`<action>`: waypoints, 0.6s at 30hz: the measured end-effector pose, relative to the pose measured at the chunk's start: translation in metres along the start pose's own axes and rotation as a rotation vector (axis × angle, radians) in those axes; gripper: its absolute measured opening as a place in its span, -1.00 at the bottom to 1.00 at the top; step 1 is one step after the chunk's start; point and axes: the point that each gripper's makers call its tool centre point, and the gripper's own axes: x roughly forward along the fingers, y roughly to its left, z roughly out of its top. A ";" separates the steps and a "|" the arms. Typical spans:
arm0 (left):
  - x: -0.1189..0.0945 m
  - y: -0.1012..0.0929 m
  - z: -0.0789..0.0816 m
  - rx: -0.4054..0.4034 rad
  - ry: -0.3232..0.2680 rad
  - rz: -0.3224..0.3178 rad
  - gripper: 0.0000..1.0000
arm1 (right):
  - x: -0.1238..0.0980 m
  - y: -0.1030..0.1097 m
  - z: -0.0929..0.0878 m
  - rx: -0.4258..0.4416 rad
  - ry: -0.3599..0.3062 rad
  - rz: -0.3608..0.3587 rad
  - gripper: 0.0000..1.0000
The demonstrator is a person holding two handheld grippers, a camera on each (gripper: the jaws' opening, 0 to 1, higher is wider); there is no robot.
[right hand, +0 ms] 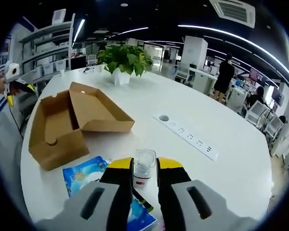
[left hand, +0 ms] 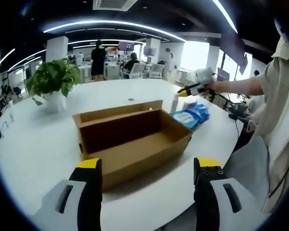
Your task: Operate the shoe box by opening the lid, removing the specified soft item, and placing it in the target area until the item is outside and the box remains undamaged.
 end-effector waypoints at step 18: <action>0.003 0.000 -0.001 0.012 0.007 -0.010 0.58 | 0.002 -0.013 -0.004 0.228 0.028 -0.278 -0.69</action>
